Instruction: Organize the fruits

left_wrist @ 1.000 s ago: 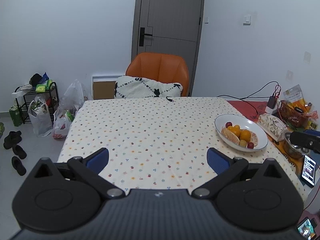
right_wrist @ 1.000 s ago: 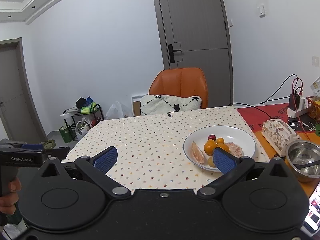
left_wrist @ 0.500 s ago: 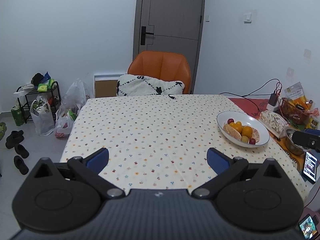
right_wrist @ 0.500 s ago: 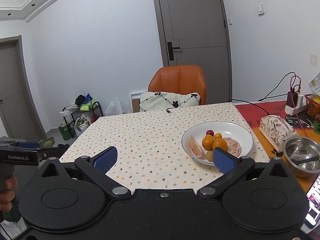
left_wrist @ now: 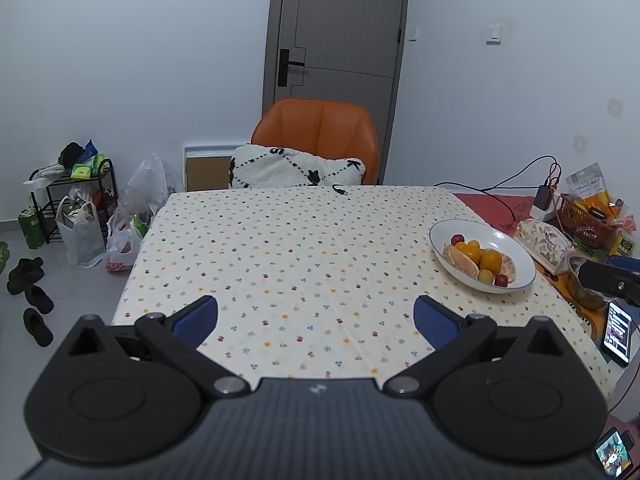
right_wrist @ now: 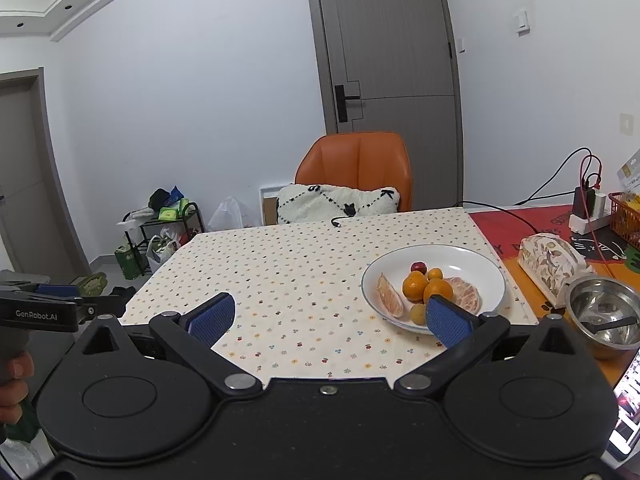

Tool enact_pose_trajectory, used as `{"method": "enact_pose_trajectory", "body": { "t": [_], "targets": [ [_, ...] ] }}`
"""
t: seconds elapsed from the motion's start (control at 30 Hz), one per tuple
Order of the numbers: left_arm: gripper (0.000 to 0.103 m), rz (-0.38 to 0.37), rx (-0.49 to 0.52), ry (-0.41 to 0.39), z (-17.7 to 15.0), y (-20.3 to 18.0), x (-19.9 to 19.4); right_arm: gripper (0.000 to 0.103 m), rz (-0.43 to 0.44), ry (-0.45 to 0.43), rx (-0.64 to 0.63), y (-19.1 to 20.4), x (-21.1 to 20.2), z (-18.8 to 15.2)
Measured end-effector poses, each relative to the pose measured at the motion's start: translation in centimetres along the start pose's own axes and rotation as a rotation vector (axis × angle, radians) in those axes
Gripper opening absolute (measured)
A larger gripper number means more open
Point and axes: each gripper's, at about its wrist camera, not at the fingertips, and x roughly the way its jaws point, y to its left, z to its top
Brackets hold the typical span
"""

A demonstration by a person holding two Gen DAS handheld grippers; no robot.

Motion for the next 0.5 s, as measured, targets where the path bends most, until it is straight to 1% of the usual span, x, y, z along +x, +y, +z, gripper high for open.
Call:
{"method": "enact_pose_trajectory", "body": {
  "t": [0.5],
  "targets": [
    [0.103, 0.006, -0.008, 0.003, 0.08, 0.28, 0.07, 0.103, -0.006, 0.007, -0.002, 0.13, 0.19, -0.08]
  ]
}}
